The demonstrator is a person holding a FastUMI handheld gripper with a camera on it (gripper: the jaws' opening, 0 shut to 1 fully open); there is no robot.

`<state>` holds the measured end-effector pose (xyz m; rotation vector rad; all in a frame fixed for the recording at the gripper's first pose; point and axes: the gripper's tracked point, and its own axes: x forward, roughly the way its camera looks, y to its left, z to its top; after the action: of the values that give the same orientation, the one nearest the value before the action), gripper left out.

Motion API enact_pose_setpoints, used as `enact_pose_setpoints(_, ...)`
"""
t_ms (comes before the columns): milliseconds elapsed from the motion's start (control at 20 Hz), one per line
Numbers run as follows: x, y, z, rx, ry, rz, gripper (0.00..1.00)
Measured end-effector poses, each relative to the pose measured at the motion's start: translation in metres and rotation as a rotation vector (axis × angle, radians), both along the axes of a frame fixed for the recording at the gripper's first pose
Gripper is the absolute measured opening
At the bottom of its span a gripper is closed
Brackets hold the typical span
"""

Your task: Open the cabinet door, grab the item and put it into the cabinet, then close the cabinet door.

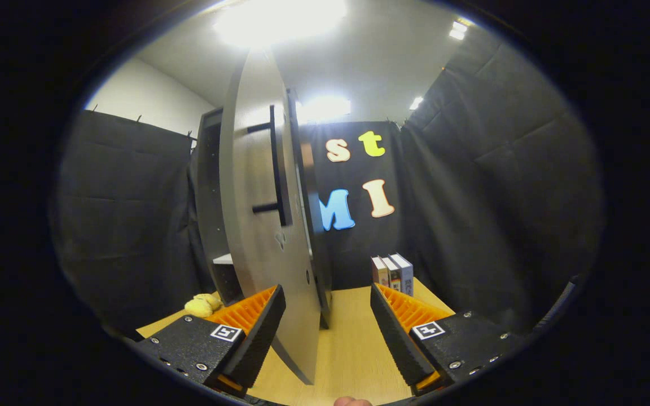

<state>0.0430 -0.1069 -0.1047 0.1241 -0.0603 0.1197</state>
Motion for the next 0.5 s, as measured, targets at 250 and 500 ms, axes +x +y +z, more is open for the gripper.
enact_pose_setpoints(250,-0.025,0.014,-0.109,-0.122,0.124,-0.075,0.95)
enact_pose_setpoints(500,-0.06,0.103,-0.225,-0.117,0.303,0.024,0.95)
